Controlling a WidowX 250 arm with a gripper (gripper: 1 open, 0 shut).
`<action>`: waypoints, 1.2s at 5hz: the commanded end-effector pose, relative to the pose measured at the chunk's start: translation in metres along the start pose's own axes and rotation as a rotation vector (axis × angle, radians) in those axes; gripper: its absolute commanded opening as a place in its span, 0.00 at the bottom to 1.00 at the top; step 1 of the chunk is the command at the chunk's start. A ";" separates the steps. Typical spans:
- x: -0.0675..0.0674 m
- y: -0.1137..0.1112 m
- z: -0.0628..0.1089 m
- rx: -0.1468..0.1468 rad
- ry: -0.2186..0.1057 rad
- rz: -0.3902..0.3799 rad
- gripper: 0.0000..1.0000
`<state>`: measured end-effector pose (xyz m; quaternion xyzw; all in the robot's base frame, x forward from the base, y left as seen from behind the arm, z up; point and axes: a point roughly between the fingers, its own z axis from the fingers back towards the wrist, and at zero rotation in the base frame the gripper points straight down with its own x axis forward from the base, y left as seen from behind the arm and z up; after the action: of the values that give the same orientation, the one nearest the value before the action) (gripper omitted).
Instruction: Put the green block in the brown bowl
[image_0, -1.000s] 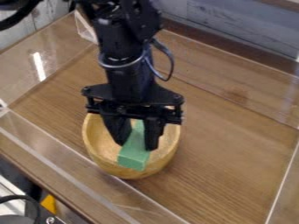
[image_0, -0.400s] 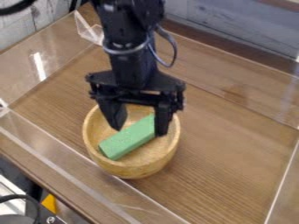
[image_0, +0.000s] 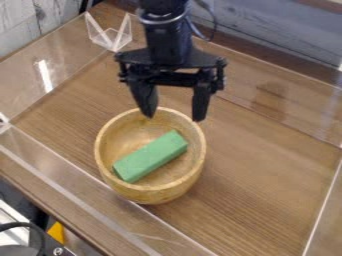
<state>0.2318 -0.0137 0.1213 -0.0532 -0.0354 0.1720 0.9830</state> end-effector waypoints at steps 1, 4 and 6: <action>0.018 -0.015 0.006 -0.013 -0.058 -0.028 1.00; 0.021 -0.023 0.010 0.029 -0.090 -0.074 1.00; 0.008 -0.007 0.020 0.046 -0.094 -0.185 1.00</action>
<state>0.2376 -0.0184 0.1342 -0.0196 -0.0645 0.0841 0.9942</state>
